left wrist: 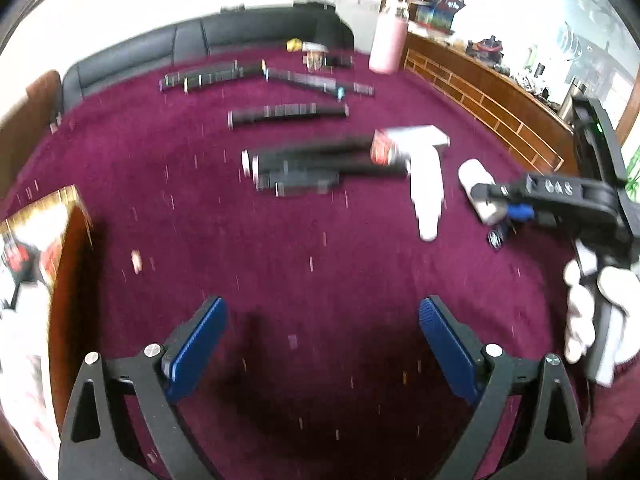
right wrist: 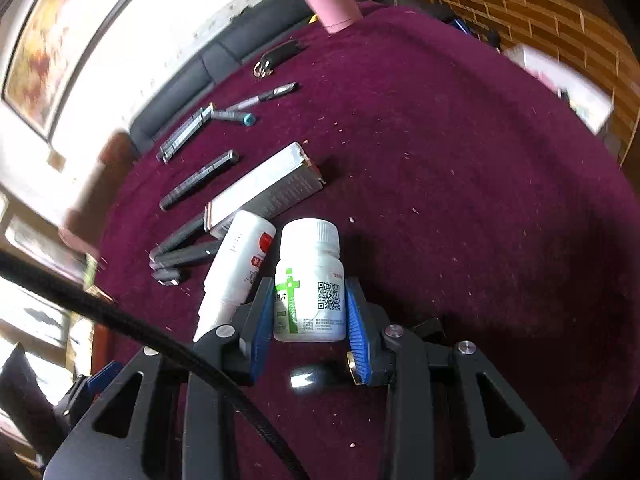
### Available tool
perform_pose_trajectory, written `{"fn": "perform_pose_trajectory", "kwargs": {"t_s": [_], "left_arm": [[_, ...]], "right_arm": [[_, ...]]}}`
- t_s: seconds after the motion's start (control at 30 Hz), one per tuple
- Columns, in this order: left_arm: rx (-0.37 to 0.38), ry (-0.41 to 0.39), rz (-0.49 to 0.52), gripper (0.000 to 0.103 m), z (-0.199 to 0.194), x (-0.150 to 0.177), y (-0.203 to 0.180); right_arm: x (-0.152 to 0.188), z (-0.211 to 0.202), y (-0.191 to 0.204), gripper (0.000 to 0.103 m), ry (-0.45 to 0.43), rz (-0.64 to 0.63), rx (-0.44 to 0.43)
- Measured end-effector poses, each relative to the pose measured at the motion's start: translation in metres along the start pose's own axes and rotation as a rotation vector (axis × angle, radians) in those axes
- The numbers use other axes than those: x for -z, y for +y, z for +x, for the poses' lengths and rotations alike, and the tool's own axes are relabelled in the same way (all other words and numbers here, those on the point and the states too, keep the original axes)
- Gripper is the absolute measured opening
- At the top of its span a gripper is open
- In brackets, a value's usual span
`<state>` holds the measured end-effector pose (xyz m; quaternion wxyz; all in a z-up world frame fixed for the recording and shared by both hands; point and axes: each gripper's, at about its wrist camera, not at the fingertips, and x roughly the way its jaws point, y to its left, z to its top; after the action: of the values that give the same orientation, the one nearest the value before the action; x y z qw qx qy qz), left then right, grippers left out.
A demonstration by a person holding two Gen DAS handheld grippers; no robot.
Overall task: Organize objects
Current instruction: 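Grasp the tall white plastic bottle with the left gripper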
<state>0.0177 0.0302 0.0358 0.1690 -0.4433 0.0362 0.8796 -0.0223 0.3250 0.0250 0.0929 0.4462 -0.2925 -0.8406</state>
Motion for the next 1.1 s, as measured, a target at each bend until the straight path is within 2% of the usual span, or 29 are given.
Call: {"fn": "perform_pose_trajectory", "kwargs": {"t_s": [0.07, 0.13, 0.17, 0.23, 0.3, 0.43, 0.57, 0.73, 0.8, 0.87, 0.93, 1.0, 1.03, 1.1], "left_arm": [[-0.002, -0.024, 0.009, 0.093, 0.005, -0.017, -0.006], [-0.005, -0.044, 0.063, 0.093, 0.009, -0.028, -0.013], [-0.02, -0.028, 0.079, 0.093, 0.015, -0.033, -0.015], [0.012, 0.02, 0.086, 0.093, 0.027, -0.044, -0.017], [0.015, 0.025, 0.136, 0.093, 0.033, -0.052, -0.026], [0.028, 0.022, 0.191, 0.093, 0.044, -0.061, -0.045], [0.049, 0.034, 0.197, 0.093, 0.059, -0.063, -0.059], [0.063, 0.032, 0.233, 0.092, 0.071, -0.07, -0.08], [0.067, 0.038, 0.256, 0.083, 0.076, -0.074, -0.087], [0.084, 0.065, 0.268, 0.059, 0.084, -0.076, -0.093], [0.095, 0.104, 0.266, 0.043, 0.094, -0.076, -0.096], [0.075, 0.084, 0.282, 0.037, 0.094, -0.076, -0.101], [0.075, 0.083, 0.277, 0.026, 0.094, -0.076, -0.102], [0.081, 0.085, 0.252, 0.024, 0.093, -0.077, -0.1]], "right_arm": [[0.0, 0.003, 0.002, 0.031, -0.004, 0.004, -0.011], [0.0, 0.005, 0.009, 0.031, 0.002, -0.032, -0.004], [-0.001, 0.005, 0.008, 0.031, -0.001, -0.024, -0.012], [-0.001, 0.003, 0.006, 0.031, -0.015, -0.019, -0.008], [-0.001, -0.002, 0.002, 0.031, -0.034, -0.008, -0.007], [-0.003, -0.015, -0.006, 0.031, -0.084, 0.03, -0.004], [-0.005, -0.014, -0.014, 0.031, -0.076, 0.081, -0.016], [-0.006, -0.013, -0.012, 0.031, -0.083, 0.083, -0.034], [-0.004, -0.018, -0.014, 0.031, -0.096, 0.087, -0.035], [-0.004, -0.021, -0.016, 0.031, -0.102, 0.091, -0.039], [-0.004, -0.02, -0.015, 0.031, -0.105, 0.089, -0.04], [-0.004, -0.02, -0.014, 0.032, -0.106, 0.086, -0.043], [-0.004, -0.02, -0.014, 0.032, -0.108, 0.083, -0.043], [-0.005, -0.019, -0.013, 0.032, -0.109, 0.075, -0.038]]}}
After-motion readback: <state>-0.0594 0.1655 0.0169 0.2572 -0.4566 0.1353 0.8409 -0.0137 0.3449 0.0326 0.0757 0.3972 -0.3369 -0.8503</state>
